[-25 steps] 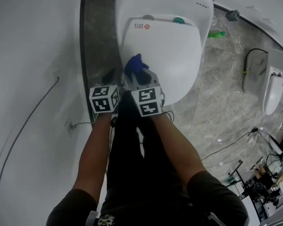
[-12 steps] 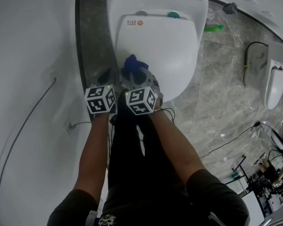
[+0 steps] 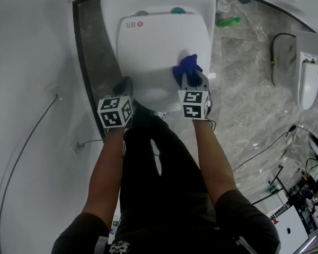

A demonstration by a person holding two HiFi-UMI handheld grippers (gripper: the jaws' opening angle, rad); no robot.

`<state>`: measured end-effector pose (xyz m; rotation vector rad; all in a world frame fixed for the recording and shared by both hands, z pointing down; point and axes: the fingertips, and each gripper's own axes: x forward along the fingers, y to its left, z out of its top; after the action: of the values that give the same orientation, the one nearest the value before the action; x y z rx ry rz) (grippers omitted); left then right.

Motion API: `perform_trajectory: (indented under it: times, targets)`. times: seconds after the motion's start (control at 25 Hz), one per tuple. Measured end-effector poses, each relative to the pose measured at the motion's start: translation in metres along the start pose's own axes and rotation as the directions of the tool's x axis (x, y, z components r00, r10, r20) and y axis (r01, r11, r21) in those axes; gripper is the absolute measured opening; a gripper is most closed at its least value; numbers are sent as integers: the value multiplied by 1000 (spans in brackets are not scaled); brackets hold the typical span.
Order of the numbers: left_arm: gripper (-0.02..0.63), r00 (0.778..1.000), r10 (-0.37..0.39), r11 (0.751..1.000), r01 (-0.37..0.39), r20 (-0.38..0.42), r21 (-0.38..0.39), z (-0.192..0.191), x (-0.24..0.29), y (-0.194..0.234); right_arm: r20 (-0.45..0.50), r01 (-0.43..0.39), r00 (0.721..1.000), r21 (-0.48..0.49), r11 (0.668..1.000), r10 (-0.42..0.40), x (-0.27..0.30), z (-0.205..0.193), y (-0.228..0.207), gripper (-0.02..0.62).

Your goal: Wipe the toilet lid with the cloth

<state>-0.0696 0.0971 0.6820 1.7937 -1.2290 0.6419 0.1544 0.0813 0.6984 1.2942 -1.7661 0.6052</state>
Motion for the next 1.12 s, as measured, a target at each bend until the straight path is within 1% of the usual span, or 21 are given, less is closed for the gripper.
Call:
perform_trajectory:
  times: [0.16,0.28,0.32,0.4,0.56,0.6,0.68,0.76,0.88,1.0,1.12]
  targets:
    - [12,1000,-6,1000,6,-7,20,-4,0,-8,-17,62,998,87,994,-60,-2,-20,-41,74]
    - [12,1000,-9,1000,9,-8,25,-7,-2,-16,-12,116,993,91,989,-116,-1,-31,-61,72]
    - [12,1000,-10,1000,10,-8,27,-9,-4,-19,-20,136,991,91,986,-135,0,-38,-67,72]
    - [12,1000,-12,1000,11,1,28,-10,-9,-24,-48,167,986,121,978,-162,1,-53,-84,72]
    - [12,1000,-5,999,4,26,32,-8,-21,-26,-105,197,978,172,965,-181,7,-73,-112,72]
    - [12,1000,-1,999,0,26,39,-10,-24,-25,-104,201,977,180,963,-184,6,-73,-114,74]
    - [12,1000,2,999,-4,24,54,-17,-30,-25,-52,199,980,186,962,-193,-4,-63,-111,74]
    - [11,1000,4,999,-5,20,54,-26,-37,-23,29,165,985,171,971,-173,-20,-44,-89,74]
    - [11,1000,17,999,-18,8,32,-40,-48,-13,108,66,991,134,989,-81,-44,-18,-31,74]
    - [11,1000,31,999,-31,4,8,-49,-55,0,131,-57,990,103,993,44,-55,-1,38,74]
    - [12,999,48,999,-48,7,-3,-53,-61,14,131,-156,980,61,986,147,-56,6,104,74]
